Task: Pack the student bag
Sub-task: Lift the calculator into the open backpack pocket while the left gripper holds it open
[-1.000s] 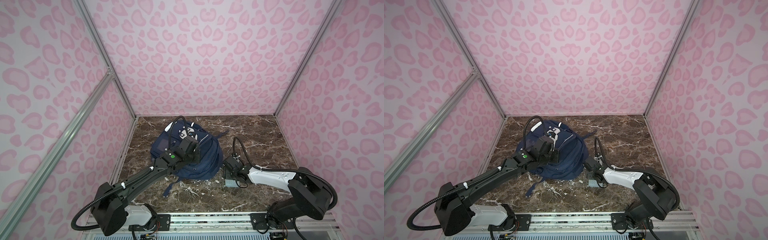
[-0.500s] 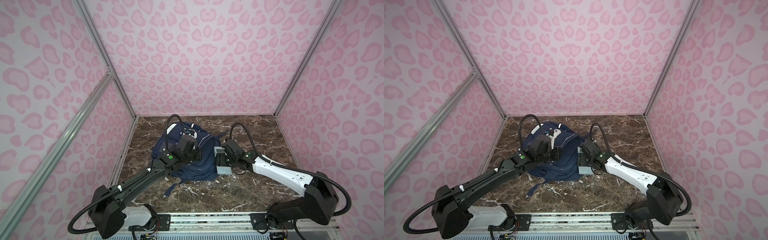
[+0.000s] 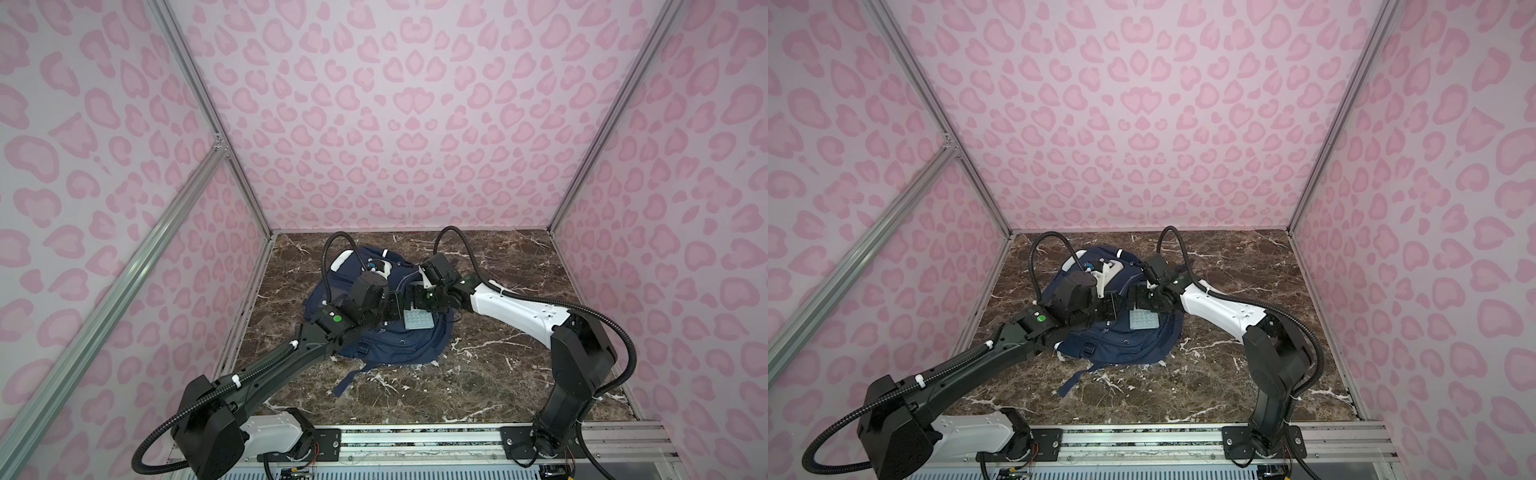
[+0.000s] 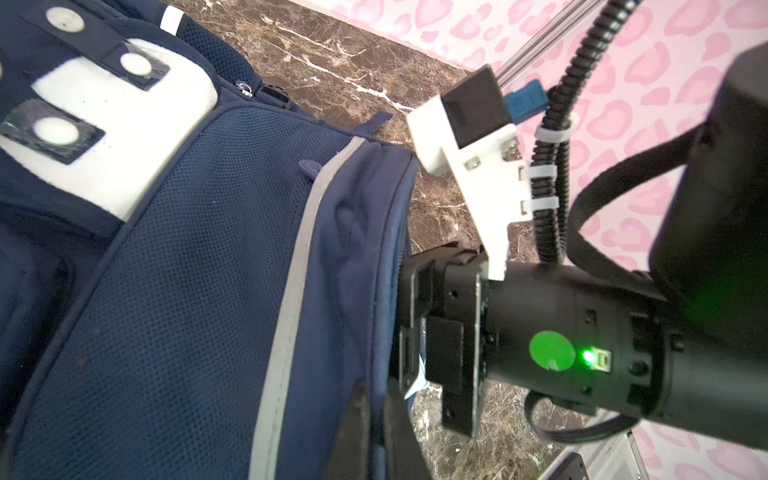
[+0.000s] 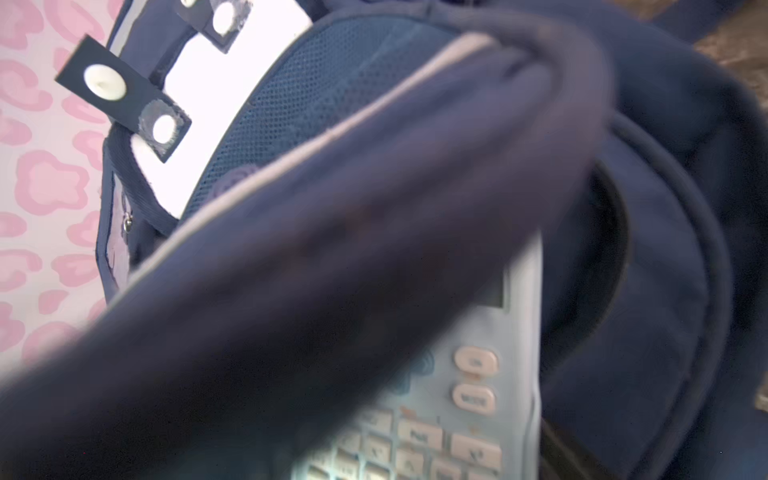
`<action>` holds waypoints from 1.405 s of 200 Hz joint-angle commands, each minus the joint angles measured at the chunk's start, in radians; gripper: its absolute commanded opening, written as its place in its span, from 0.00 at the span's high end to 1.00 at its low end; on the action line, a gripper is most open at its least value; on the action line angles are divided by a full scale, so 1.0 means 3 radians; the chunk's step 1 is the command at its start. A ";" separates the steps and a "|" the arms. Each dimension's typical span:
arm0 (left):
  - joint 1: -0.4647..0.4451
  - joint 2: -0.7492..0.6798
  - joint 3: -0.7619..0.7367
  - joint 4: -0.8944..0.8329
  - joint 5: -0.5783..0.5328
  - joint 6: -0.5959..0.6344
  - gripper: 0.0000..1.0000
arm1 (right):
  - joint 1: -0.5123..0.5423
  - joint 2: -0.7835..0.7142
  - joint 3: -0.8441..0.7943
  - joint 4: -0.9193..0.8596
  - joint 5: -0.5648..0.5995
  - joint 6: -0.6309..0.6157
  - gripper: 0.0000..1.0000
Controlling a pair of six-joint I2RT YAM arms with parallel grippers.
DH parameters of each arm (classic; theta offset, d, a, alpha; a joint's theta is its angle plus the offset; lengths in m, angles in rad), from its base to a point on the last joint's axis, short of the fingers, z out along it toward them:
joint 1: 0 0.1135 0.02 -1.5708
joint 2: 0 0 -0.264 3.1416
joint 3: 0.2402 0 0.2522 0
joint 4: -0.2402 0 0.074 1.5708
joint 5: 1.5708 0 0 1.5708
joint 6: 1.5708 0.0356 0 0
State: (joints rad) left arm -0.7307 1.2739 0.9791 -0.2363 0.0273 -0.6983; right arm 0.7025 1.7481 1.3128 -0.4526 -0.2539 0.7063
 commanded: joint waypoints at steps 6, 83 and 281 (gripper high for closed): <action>-0.0007 0.0028 0.0009 0.0283 0.0124 -0.0030 0.97 | 0.0012 -0.0195 -0.0310 0.0361 -0.0296 0.0093 0.22; -0.0006 -0.0005 0.0038 0.0251 0.0193 -0.0054 0.97 | 0.0082 -0.0126 -0.0540 0.1102 -0.0240 0.0128 0.56; 0.0000 0.0135 -0.0139 0.0291 -0.0011 -0.0081 0.97 | 0.0139 -0.0602 -0.1339 0.2066 0.0241 0.0402 0.57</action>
State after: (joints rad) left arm -0.7292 1.2922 0.9398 -0.1993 0.0017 -0.7166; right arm 0.7586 1.6272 0.9577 0.1482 -0.2352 0.8433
